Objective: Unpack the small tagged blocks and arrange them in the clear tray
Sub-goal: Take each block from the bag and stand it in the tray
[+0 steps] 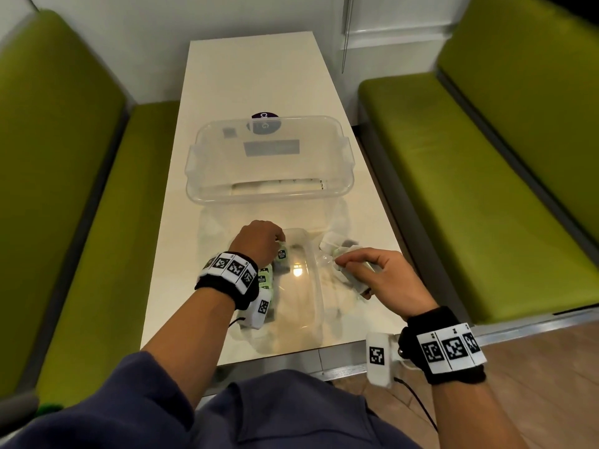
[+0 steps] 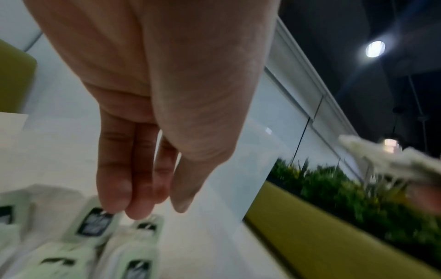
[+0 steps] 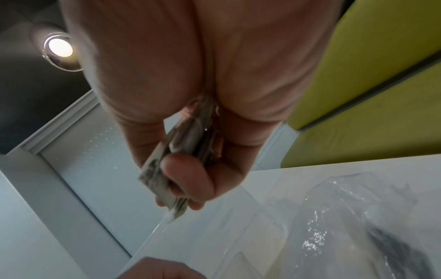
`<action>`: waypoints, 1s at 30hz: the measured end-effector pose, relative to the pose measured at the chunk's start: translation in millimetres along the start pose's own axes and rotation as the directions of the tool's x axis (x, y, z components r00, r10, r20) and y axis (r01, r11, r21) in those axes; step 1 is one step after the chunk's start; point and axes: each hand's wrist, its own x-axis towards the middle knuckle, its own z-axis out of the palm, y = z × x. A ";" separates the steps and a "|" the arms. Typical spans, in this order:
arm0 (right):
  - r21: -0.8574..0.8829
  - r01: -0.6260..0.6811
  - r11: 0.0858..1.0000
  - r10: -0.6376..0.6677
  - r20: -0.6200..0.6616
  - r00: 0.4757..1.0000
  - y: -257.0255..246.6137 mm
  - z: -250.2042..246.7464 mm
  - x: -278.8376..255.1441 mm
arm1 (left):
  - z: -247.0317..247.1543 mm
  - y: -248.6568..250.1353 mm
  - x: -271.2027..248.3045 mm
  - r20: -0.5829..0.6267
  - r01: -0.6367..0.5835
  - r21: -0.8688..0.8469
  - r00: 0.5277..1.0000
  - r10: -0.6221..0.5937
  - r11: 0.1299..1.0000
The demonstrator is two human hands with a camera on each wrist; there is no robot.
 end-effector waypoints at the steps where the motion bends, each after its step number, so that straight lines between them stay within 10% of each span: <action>1: 0.009 0.015 1.000 -0.015 0.016 1.000 -0.4 1.6 -1.7 | -7.1 4.2 -4.9 -0.014 0.000 -0.071 1.000 -0.001 0.998; 8: 0.035 0.058 0.998 -0.060 0.051 0.997 -6.3 15.1 -13.0 | -47.3 37.7 -56.7 0.130 -0.026 -0.750 0.974 0.185 0.661; 20: 0.118 0.069 0.991 -0.068 -0.011 0.998 -12.4 26.3 -24.4 | -56.1 34.3 -80.8 -0.019 -0.159 -0.734 0.977 0.214 0.661; 30: 0.171 0.024 0.985 -0.009 -0.089 0.996 0.0 17.8 -24.4 | -70.3 24.1 -80.0 0.062 -0.025 -0.832 0.989 0.137 0.555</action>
